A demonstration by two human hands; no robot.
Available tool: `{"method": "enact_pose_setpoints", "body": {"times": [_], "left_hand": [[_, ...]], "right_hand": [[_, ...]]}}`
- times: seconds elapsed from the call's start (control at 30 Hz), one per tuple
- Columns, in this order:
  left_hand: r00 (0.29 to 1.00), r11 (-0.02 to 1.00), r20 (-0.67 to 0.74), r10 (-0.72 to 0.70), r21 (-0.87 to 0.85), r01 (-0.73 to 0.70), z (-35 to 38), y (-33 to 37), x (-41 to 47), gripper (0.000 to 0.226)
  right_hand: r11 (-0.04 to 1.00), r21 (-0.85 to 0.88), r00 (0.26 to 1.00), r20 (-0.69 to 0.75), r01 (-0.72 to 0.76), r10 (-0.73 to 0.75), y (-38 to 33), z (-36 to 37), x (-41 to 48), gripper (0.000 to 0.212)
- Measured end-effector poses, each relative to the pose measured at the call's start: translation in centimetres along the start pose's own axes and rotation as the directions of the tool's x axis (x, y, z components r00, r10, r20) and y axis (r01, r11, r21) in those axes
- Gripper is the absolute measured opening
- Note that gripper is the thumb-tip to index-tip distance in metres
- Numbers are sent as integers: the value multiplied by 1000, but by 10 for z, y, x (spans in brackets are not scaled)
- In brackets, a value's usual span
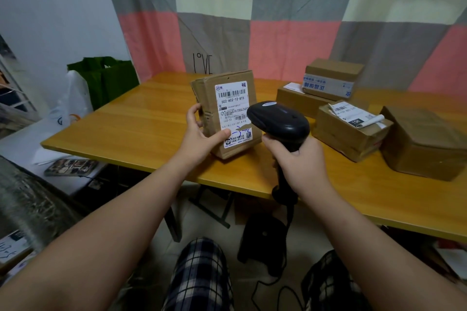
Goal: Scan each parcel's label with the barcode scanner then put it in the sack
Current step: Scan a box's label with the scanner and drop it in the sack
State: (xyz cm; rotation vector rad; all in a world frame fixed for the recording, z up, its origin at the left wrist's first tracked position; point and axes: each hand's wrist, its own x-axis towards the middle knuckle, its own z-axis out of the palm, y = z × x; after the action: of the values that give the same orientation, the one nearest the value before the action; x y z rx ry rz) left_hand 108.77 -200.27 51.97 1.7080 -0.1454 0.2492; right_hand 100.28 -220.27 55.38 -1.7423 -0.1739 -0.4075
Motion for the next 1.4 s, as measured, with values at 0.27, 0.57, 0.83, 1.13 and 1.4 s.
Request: {"method": "enact_pose_setpoints", "body": {"times": [0.27, 0.57, 0.83, 1.13, 1.4], "left_hand": [[994, 998, -91, 60, -14, -61, -20, 17, -36, 82], [890, 995, -447, 86, 88, -51, -127, 14, -194, 85], [713, 663, -701, -10, 529, 530, -276, -26, -299, 98], [680, -366, -733, -15, 637, 678, -341, -36, -348, 86], [716, -340, -690, -108, 703, 625, -352, -70, -352, 73]], "right_hand": [[994, 103, 992, 121, 36, -48, -10, 18, -9, 19], [970, 236, 853, 516, -55, -77, -26, 118, -65, 20], [986, 100, 632, 775, -137, 9, -10, 230, -123, 38], [999, -51, 448, 893, 5, 44, 7, 313, -160, 30], [987, -160, 441, 888, 34, 128, 33, 330, -166, 29]]}}
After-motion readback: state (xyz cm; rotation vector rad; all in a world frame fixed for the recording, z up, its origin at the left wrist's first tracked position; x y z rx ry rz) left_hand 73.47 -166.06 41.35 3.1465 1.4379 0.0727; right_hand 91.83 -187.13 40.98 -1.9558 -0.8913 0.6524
